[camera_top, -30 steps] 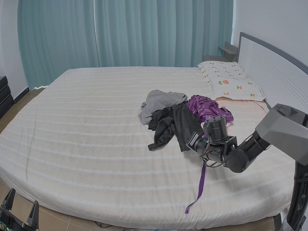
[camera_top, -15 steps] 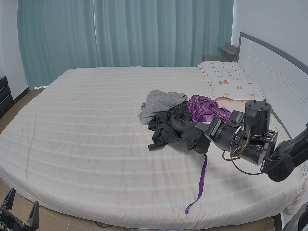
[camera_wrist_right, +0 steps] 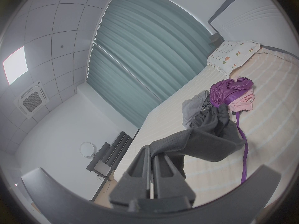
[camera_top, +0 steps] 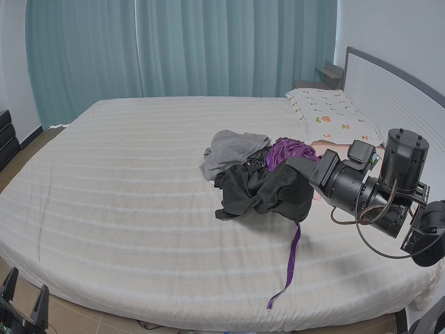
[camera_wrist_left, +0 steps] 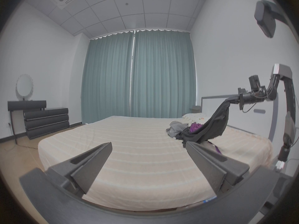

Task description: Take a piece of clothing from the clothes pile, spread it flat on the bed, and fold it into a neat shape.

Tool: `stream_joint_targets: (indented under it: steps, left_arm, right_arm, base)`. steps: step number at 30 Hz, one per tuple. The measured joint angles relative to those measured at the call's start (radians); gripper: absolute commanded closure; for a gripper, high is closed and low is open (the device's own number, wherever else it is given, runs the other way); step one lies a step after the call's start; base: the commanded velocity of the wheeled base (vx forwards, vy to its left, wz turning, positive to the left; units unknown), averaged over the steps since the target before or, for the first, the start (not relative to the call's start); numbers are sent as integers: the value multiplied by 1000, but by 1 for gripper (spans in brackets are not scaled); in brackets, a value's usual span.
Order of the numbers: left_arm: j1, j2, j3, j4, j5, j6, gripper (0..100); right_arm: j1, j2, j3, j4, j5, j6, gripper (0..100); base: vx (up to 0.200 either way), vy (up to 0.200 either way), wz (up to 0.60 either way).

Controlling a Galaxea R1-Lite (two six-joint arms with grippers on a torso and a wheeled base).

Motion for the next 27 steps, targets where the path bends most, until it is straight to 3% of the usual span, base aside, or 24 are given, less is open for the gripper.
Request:
stream_joint_targets:
  steps: [8, 27]
  left_arm:
    - [-13, 157, -181, -34, -107, -69, 0]
    - [-50, 1034, -250, -402, -169, -113, 0]
  right_arm:
    - [5, -1, -2, -5, -1, -1, 100]
    - [-16, 20, -8, -10, -2, 1, 100]
  base:
    - [0, 0, 0]
    - [0, 0, 0]
